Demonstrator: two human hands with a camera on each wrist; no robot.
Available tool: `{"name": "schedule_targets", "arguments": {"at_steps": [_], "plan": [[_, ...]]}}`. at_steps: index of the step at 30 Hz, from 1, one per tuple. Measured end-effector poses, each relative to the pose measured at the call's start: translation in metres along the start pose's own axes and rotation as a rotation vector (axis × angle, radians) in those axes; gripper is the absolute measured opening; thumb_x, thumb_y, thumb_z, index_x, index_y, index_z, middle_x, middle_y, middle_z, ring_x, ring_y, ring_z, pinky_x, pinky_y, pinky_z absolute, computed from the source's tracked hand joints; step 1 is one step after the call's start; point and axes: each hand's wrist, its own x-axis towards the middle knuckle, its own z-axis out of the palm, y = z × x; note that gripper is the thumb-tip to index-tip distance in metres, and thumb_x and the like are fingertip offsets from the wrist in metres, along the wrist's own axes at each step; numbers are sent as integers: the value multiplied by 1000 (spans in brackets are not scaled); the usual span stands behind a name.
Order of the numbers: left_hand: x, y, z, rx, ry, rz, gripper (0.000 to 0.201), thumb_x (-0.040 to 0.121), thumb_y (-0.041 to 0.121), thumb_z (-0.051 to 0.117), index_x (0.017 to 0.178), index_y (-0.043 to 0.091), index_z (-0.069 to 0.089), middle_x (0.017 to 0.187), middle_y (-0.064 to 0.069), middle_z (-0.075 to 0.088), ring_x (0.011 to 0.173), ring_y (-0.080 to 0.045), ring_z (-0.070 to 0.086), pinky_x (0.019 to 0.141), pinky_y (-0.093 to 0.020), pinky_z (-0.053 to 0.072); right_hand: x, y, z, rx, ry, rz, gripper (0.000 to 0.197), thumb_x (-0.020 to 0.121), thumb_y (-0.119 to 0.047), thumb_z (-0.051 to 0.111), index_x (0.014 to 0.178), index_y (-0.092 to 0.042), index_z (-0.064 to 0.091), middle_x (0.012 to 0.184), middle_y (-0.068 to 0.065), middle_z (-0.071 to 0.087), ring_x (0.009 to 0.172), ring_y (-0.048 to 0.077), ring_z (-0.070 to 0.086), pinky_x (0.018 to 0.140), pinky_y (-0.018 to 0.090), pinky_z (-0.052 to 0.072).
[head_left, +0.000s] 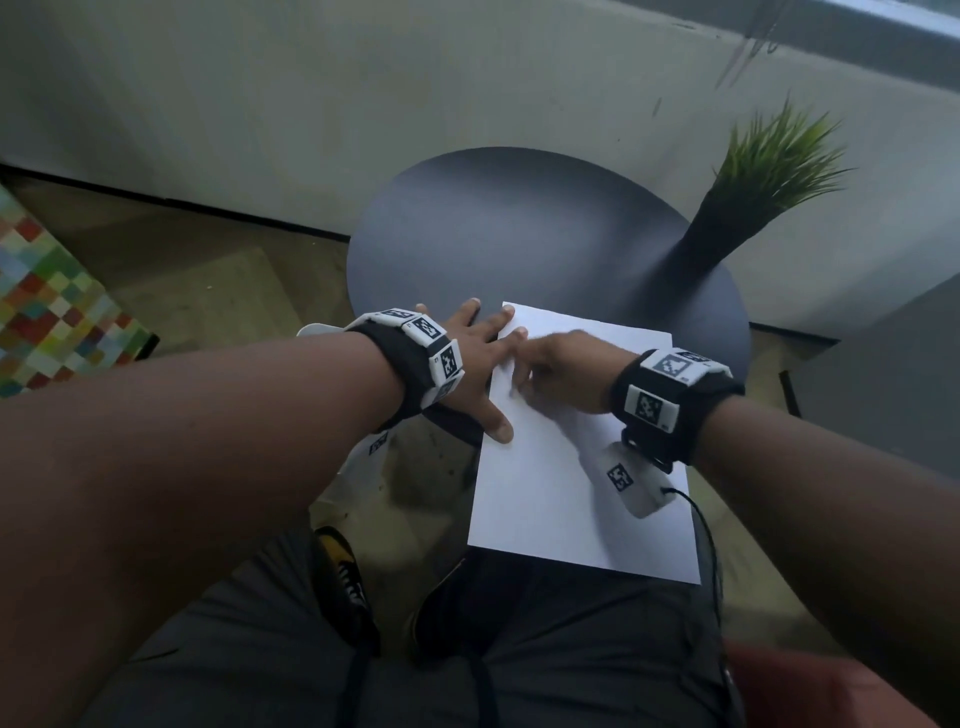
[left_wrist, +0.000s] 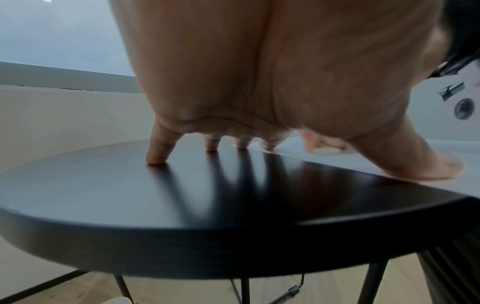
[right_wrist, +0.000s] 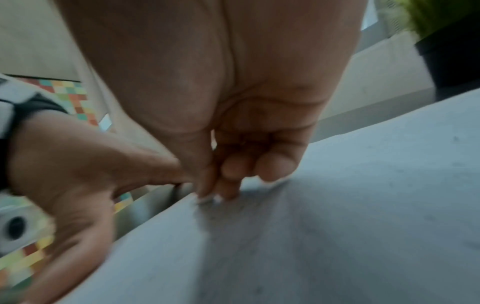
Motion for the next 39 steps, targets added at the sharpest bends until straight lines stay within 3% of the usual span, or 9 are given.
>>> {"name": "schedule_targets", "arguments": {"at_steps": [3, 8, 12, 16, 20, 25, 30, 35, 39], "plan": [[0, 1, 1, -2, 6, 0, 136, 53, 94, 60, 158, 39, -7, 168, 8, -15, 153, -32, -11, 106, -79, 12, 2, 5, 6, -23, 234, 114, 4, 89, -26, 55, 91, -26, 58, 88, -1, 64, 85, 23, 60, 69, 26, 38], [-1, 3, -1, 16, -14, -10, 137, 54, 95, 59, 158, 36, -8, 167, 7, -19, 153, -32, -13, 107, -79, 11, -15, -9, 12, -5, -38, -80, 8, 87, -20, 58, 91, -22, 65, 82, -6, 64, 76, 16, 55, 72, 26, 46], [-1, 4, -1, -3, -1, -17, 136, 56, 92, 62, 159, 36, -7, 167, 7, -16, 153, -32, -11, 107, -78, 12, -6, 5, 10, -43, 237, 157, 12, 91, -28, 51, 97, -18, 56, 95, 8, 67, 82, 28, 56, 71, 32, 46], [-1, 2, -2, 5, -5, -9, 136, 54, 94, 61, 158, 38, -6, 167, 9, -17, 153, -32, -10, 106, -79, 12, -15, -17, 16, -43, -6, -71, 6, 88, -24, 56, 91, -20, 60, 89, 2, 67, 83, 27, 60, 75, 31, 49], [0, 1, 1, 3, 24, -16, 135, 52, 96, 59, 157, 41, -5, 167, 11, -14, 152, -30, -8, 107, -77, 14, 8, 5, 6, 25, 241, 258, 11, 90, -32, 53, 93, -22, 55, 100, 4, 66, 93, 26, 59, 74, 32, 44], [0, 0, 1, -21, 19, -12, 137, 48, 96, 61, 156, 43, -4, 167, 12, -14, 153, -29, -10, 107, -79, 12, 2, -18, 14, -10, 54, 45, 18, 88, -22, 51, 103, -18, 60, 103, 8, 66, 94, 31, 62, 75, 31, 45], [-3, 8, -6, 18, -13, -24, 130, 59, 89, 65, 158, 43, -5, 168, 5, -14, 152, -35, -9, 109, -73, 14, 14, 20, -5, -29, 221, 307, 15, 89, -28, 55, 99, -17, 60, 105, 8, 67, 97, 29, 61, 71, 28, 39], [-5, 7, -11, 22, -20, -2, 127, 61, 84, 70, 158, 44, -3, 168, 4, -13, 152, -39, -7, 112, -70, 16, -7, -9, 12, -83, -27, -37, 18, 86, -24, 58, 103, -23, 62, 97, 3, 66, 90, 28, 62, 79, 31, 48], [-3, 9, -12, 61, -20, -8, 126, 62, 84, 68, 158, 44, -4, 168, 3, -12, 151, -38, -2, 111, -66, 21, 0, 24, -4, -13, 203, 258, 11, 89, -29, 55, 94, -19, 58, 92, 5, 65, 85, 28, 60, 72, 33, 47]]}}
